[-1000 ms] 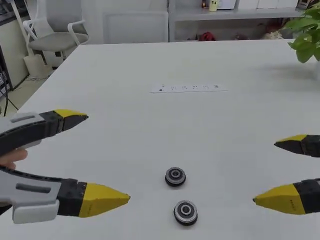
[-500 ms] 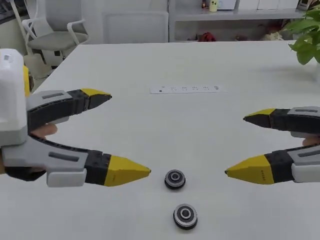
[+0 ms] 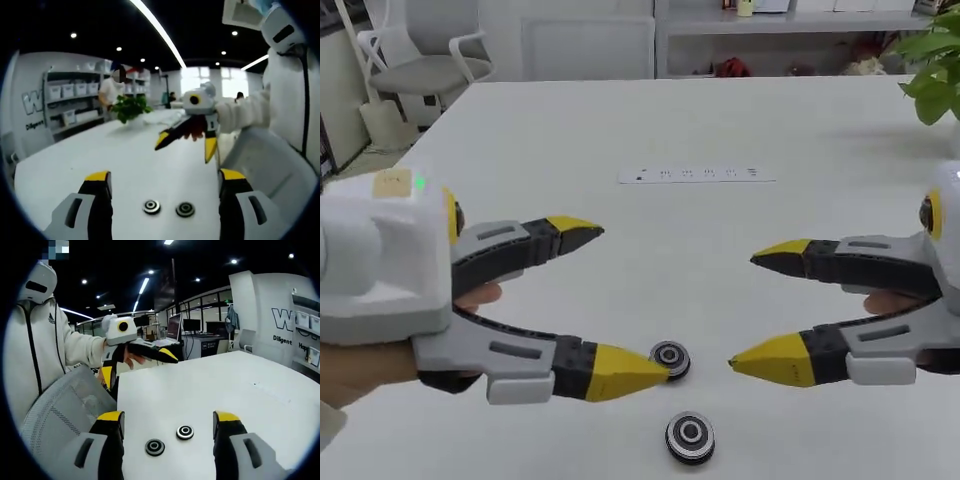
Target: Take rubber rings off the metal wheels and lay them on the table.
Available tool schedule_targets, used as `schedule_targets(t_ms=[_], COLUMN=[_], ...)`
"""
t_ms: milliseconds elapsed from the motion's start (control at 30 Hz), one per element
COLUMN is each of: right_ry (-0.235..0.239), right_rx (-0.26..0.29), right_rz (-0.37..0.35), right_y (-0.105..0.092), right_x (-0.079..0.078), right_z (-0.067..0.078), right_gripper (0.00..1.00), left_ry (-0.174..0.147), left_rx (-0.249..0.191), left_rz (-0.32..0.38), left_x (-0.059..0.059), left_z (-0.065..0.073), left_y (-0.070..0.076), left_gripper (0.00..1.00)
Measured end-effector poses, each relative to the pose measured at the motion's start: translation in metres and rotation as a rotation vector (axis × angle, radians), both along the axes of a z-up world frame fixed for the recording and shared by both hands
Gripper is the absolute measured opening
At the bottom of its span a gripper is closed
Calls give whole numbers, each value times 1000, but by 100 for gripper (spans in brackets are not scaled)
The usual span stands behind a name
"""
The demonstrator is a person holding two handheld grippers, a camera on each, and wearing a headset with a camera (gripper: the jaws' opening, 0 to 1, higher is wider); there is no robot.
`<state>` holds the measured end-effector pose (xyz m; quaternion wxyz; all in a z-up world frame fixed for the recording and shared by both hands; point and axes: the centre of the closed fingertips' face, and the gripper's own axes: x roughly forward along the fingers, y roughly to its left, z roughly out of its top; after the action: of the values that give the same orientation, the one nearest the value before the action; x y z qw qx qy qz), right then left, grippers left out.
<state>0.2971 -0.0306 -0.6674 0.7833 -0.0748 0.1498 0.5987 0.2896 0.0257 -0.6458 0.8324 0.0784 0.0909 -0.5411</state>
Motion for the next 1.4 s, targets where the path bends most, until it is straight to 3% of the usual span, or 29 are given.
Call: schedule_targets(t_ms=[233,500,667,867,1400], right_ry=[55,76,103,108,119], right_rx=[44,-37,-46,-83,-152], right_rz=[5,57,81,95,127], right_y=[1,8,10,8,10], right_x=[-6,-18,-22,-25,-30], right_z=[-22,-55,-70,-87,-115], right_gripper=[62,56,51,45,34], left_ry=[11,21,26,45,70], left_rx=[11,35,58,48,130], left_rz=[-26,-48,-63,-63,-142], left_x=[-9,-10,-11,-8,-24], left_z=[-25,-48,-60,-69,-108], left_y=[-8,-16,-20,-26,-41], left_gripper=[81,73,71,62,42])
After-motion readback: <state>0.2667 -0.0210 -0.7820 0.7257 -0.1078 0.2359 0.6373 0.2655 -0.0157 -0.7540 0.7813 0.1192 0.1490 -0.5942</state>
